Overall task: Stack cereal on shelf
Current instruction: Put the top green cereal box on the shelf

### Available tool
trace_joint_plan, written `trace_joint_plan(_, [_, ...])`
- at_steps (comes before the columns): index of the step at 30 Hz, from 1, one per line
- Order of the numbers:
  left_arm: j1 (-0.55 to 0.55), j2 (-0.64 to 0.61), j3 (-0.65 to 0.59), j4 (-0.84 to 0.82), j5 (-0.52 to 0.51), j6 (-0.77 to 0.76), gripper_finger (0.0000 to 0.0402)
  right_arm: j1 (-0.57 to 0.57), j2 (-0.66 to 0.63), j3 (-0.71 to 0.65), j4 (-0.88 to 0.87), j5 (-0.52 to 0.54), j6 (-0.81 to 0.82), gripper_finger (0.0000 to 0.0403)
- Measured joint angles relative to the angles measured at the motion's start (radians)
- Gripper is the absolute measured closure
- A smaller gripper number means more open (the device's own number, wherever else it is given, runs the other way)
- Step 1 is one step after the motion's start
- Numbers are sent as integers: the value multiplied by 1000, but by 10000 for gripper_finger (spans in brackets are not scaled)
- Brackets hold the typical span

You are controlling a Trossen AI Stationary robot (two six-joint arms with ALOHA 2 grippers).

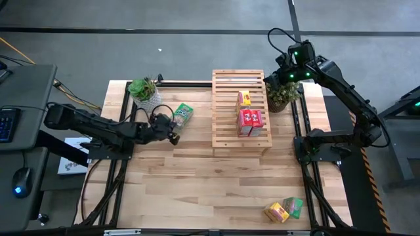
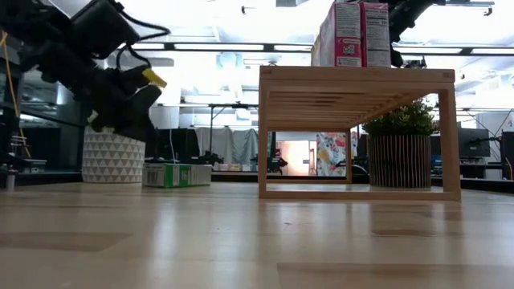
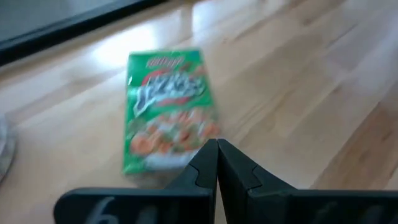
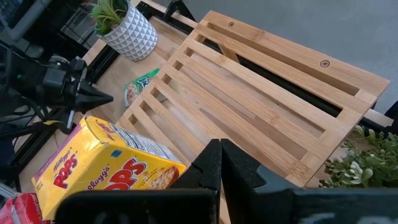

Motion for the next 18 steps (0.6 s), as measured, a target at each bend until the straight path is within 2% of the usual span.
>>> trace_joint_plan(6, [18, 11, -50, 162, -18, 133, 401, 0, 0, 0, 0, 0, 1, 403])
trace_joint_plan(11, [63, 10, -100, 229, -51, 91, 401, 0, 0, 0, 0, 0, 3, 403])
trace_joint_plan(18, [76, 14, -174, 382, -5, 20, 401, 0, 0, 0, 0, 0, 3, 403])
